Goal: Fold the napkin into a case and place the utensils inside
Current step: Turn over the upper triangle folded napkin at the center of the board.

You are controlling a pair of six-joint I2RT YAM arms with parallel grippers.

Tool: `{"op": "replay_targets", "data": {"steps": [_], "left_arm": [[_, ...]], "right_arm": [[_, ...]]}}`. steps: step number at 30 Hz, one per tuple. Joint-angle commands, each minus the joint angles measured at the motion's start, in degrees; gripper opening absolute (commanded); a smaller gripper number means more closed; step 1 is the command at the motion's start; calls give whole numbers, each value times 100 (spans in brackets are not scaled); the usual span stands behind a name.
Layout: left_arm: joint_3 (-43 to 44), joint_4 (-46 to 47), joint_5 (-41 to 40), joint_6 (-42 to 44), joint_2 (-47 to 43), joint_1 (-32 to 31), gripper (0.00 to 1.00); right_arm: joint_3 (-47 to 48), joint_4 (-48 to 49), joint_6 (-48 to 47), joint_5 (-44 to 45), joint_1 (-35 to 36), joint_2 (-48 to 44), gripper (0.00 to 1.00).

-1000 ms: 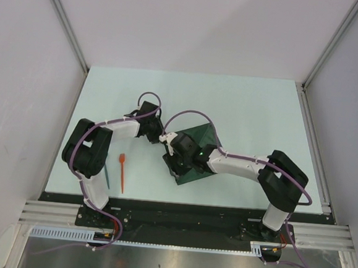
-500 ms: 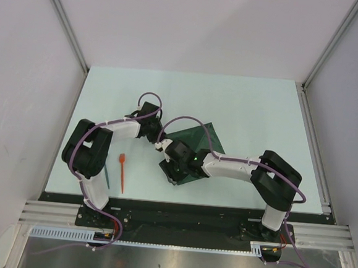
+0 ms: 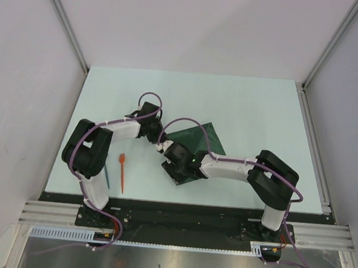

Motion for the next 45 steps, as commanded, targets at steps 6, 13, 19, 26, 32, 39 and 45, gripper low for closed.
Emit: {"op": "replay_targets", "data": {"steps": [6, 13, 19, 26, 32, 39, 45], "left_arm": [[-137, -234, -146, 211, -82, 26, 40], [-303, -217, 153, 150, -354, 140, 57], [-532, -112, 714, 80, -539, 264, 63], [-559, -6, 952, -8, -531, 290, 63], [-620, 371, 1356, -254, -320, 308, 66], [-568, 522, 1586, -360, -241, 308, 67], [-436, 355, 1480, -352, -110, 308, 67]], "right_arm": [[-268, -435, 39, 1272, 282, 570, 34], [-172, -602, 75, 1897, 379, 720, 15], [-5, -479, 84, 1617, 361, 369, 0], [-163, -163, 198, 573, -77, -684, 0], [-277, -83, 163, -290, -535, -976, 0], [-435, 31, 162, -555, -702, -1038, 0], [-453, 57, 171, -555, -711, -1082, 0]]}}
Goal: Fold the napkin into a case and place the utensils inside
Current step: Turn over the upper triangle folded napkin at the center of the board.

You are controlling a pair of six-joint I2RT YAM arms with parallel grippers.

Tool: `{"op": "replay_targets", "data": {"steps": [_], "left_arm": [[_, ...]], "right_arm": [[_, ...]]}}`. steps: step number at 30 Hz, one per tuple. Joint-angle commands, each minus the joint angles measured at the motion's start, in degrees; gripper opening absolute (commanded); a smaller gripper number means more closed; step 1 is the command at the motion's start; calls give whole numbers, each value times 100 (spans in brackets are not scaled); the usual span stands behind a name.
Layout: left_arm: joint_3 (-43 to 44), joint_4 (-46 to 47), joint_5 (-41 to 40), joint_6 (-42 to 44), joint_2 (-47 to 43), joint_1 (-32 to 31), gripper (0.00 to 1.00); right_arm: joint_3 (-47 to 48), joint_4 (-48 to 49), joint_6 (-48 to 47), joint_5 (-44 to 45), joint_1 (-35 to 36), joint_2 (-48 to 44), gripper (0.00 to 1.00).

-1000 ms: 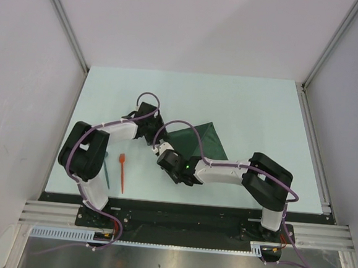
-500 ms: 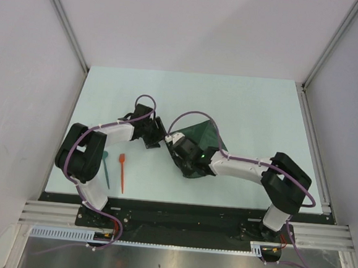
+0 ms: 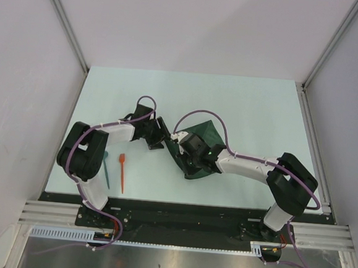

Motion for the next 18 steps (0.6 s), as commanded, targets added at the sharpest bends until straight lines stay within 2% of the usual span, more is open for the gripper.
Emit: {"op": "replay_targets", "data": {"steps": [1, 18], "left_arm": [[206, -183, -47, -58, 258, 8, 66], [858, -1097, -909, 179, 812, -123, 58]], "right_arm": [[8, 125, -6, -68, -27, -238, 0], [175, 108, -50, 12, -71, -397, 0]]}}
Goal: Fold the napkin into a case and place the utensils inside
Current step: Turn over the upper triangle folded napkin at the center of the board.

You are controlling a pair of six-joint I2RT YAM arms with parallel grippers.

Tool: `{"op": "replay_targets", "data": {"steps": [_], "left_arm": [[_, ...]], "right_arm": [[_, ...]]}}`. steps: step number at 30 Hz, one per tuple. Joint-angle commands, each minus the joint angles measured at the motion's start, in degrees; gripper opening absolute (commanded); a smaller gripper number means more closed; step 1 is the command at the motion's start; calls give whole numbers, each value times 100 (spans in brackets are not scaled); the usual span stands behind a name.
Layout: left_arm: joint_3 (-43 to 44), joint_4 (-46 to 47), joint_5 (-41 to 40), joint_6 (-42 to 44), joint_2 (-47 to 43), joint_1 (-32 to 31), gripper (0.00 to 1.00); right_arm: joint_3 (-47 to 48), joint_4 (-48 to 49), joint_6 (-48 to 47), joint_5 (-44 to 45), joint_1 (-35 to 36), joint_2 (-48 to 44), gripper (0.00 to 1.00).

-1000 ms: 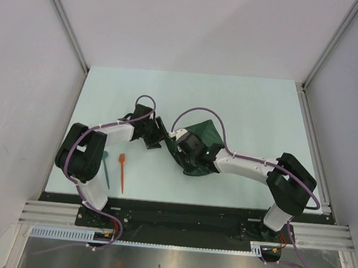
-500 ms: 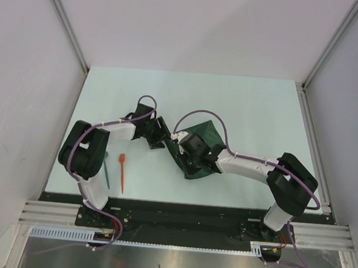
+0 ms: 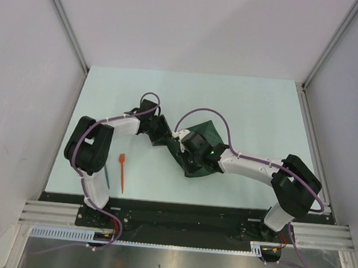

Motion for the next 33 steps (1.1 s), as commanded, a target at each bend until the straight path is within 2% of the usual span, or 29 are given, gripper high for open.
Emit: {"op": "replay_targets", "data": {"steps": [1, 6, 12, 13, 16, 26, 29, 33], "left_arm": [[112, -492, -773, 253, 275, -41, 57], [165, -492, -950, 359, 274, -49, 51], [209, -290, -880, 412, 327, -58, 22], [192, -255, -888, 412, 301, -58, 11], [52, -98, -932, 455, 29, -41, 0], [-362, -52, -502, 465, -1384, 372, 0], [-651, -79, -361, 456, -2077, 662, 0], [-951, -358, -246, 499, -3134, 1442, 0]], "right_arm": [[193, 108, -56, 18, -44, -202, 0], [210, 90, -91, 1, -53, -193, 0], [166, 143, -65, -26, -53, -167, 0], [166, 160, -56, -26, -53, -167, 0], [175, 178, -65, -52, 17, -167, 0], [526, 134, -39, -351, 684, -141, 0], [974, 90, 14, -473, 966, 35, 0], [1825, 152, 146, -1009, 1194, 465, 0]]}}
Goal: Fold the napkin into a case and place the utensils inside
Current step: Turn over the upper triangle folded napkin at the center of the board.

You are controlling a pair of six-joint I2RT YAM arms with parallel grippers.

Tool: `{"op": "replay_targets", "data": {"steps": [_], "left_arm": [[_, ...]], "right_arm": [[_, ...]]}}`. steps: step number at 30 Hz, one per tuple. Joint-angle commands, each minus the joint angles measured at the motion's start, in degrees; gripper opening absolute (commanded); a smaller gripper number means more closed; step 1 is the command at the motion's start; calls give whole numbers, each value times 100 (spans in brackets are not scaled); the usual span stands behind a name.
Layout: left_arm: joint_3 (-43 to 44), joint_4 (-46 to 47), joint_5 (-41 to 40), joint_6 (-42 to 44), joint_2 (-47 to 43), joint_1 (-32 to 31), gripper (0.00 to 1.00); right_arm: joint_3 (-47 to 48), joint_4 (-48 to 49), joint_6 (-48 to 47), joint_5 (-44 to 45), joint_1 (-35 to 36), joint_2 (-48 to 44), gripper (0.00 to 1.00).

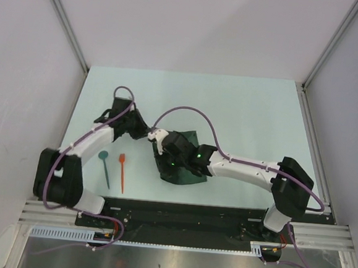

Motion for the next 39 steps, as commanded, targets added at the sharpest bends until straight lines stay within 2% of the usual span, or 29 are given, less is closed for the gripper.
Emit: {"op": "replay_targets", "data": {"steps": [1, 3, 5, 6, 10, 13, 14, 16, 18, 19, 20, 23, 29, 33, 39], "left_arm": [[-62, -143, -104, 137, -1253, 874, 0], [209, -494, -175, 312, -1805, 1233, 0], [482, -706, -411, 522, -2080, 1306, 0], [771, -864, -499, 558, -2316, 1506, 0], [1204, -918, -729, 533, -2407, 1517, 0], [1099, -515, -553, 305, -2040, 1421, 0], [1047, -401, -570, 278, -1907, 1185, 0], [906, 82, -527, 147, -1355, 947, 0], [923, 520, -649, 76, -914, 481, 0], [949, 671, -737, 32, -721, 306, 0], [1002, 786, -799, -12, -258, -1, 0], [1300, 1278, -1053, -56, 604, -572, 0], [2117, 2043, -1115, -267, 1978, -1259, 0], [2548, 2184, -1037, -329, 2733, -1533, 0], [3014, 2369, -922, -382, 3279, -1753, 0]], "right_arm": [[1105, 42, 76, -780, 331, 524, 0], [1843, -37, 32, -1077, 516, 736, 0], [2413, -28, 84, -1429, 621, 974, 0], [2504, 120, 145, -1771, 648, 1000, 0], [2515, 595, 453, -2362, 657, 922, 0], [1629, 1516, 926, -2687, 482, 562, 0], [1374, 2041, 1198, -2853, 403, 378, 0], [548, 2379, 1446, -2969, 122, 228, 0], [-163, 3045, 1822, -3162, -107, -43, 0], [-915, 3292, 1938, -3197, -334, -141, 0], [-1262, 3720, 2052, -3337, -467, -229, 0], [-2537, 4232, 2299, -3426, -994, -756, 0], [-3987, 4173, 2010, -3821, -2074, -1328, 0], [-4402, 4006, 1790, -3927, -2559, -1346, 0], [-4657, 3541, 1622, -3690, -3007, -1390, 0]]}}
